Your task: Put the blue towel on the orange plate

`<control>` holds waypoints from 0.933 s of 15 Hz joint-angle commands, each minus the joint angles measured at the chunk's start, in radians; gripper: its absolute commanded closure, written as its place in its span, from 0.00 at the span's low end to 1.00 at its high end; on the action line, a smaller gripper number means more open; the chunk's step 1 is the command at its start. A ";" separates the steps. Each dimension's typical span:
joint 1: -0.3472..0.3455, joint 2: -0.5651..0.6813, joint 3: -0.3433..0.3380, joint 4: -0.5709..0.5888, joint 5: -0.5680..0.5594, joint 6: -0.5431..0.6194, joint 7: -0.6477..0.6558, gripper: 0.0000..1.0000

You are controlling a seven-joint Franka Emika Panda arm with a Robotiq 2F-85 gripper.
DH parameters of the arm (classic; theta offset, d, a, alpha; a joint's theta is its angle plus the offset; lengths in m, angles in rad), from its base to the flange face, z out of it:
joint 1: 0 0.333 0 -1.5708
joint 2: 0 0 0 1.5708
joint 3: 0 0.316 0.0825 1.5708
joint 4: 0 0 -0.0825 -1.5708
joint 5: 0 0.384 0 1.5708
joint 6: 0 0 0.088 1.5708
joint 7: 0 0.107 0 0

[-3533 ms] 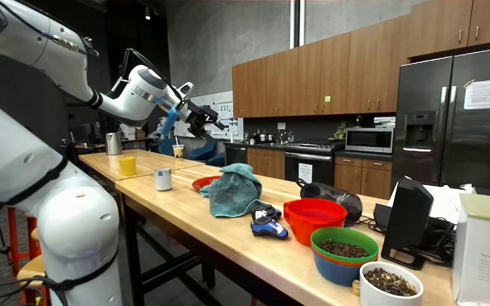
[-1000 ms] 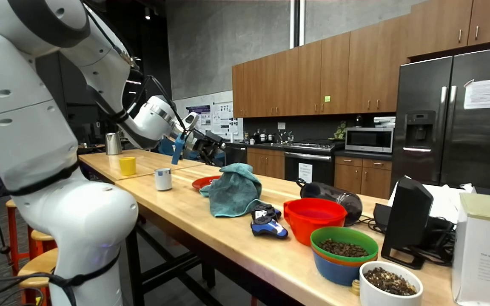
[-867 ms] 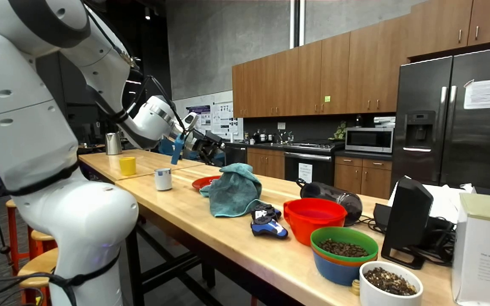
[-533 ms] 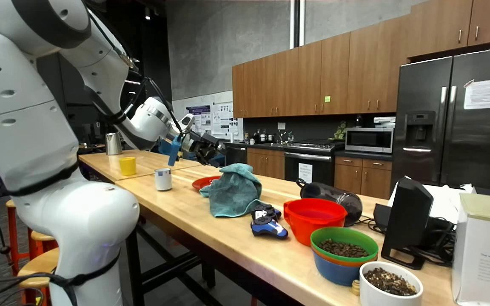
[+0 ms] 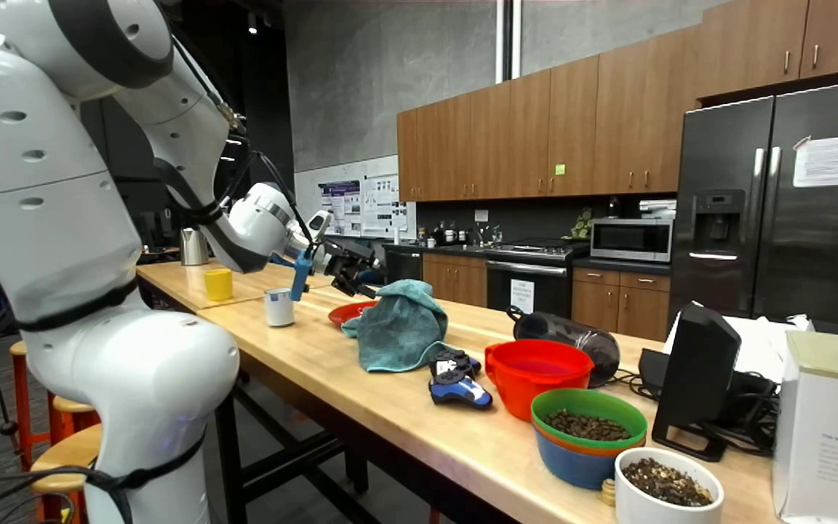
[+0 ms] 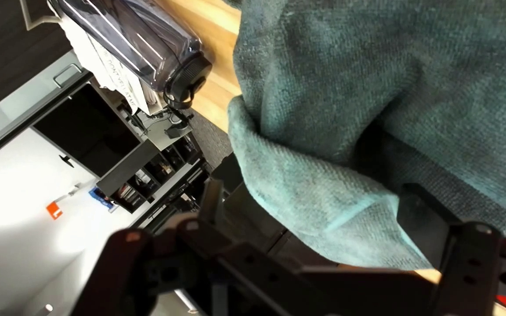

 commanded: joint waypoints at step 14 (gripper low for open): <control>0.016 0.092 -0.049 0.026 -0.206 -0.048 0.107 0.00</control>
